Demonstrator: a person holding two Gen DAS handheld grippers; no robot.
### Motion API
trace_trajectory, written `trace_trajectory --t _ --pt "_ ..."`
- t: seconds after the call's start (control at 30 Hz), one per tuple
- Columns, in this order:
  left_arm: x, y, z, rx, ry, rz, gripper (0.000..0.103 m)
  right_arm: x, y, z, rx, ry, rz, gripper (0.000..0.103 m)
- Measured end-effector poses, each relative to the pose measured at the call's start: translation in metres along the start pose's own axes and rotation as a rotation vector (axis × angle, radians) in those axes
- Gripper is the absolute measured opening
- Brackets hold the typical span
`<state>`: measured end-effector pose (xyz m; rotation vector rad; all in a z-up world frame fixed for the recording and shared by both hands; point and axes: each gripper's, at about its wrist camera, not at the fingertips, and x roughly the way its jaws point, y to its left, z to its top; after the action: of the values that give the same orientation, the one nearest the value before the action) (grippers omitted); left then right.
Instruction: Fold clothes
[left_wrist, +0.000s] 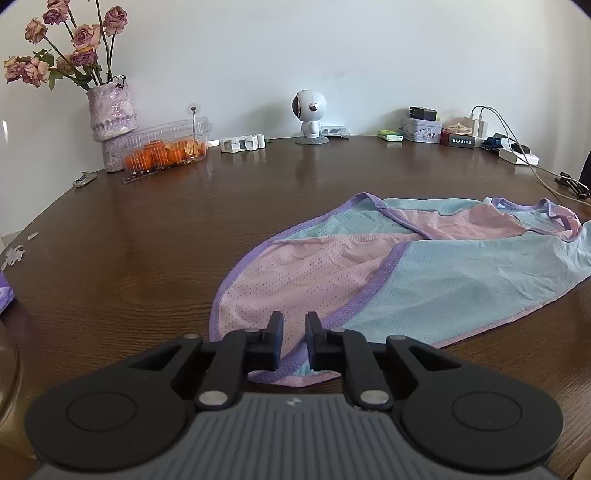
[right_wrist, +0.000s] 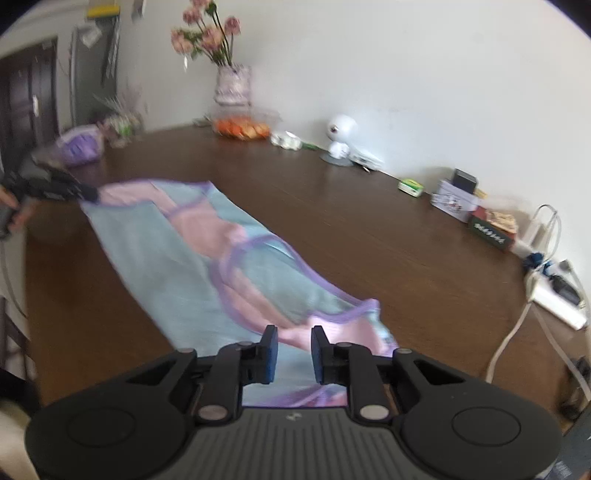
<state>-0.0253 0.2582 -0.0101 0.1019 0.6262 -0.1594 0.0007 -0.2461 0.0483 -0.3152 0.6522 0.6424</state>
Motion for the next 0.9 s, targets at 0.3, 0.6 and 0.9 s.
trace_trajectory --t 0.3,0.6,0.9 --pt "0.008 0.005 -0.006 -0.035 0.031 -0.031 0.036 0.037 0.014 -0.028 0.137 0.046 0.004 0.023" --pt "-0.003 0.007 -0.012 -0.004 0.043 -0.056 0.028 0.023 0.024 -0.039 -0.008 0.065 0.000 0.022" --pt "-0.016 0.001 -0.005 0.010 0.089 -0.069 0.029 -0.001 0.010 -0.042 0.028 0.135 0.013 0.023"
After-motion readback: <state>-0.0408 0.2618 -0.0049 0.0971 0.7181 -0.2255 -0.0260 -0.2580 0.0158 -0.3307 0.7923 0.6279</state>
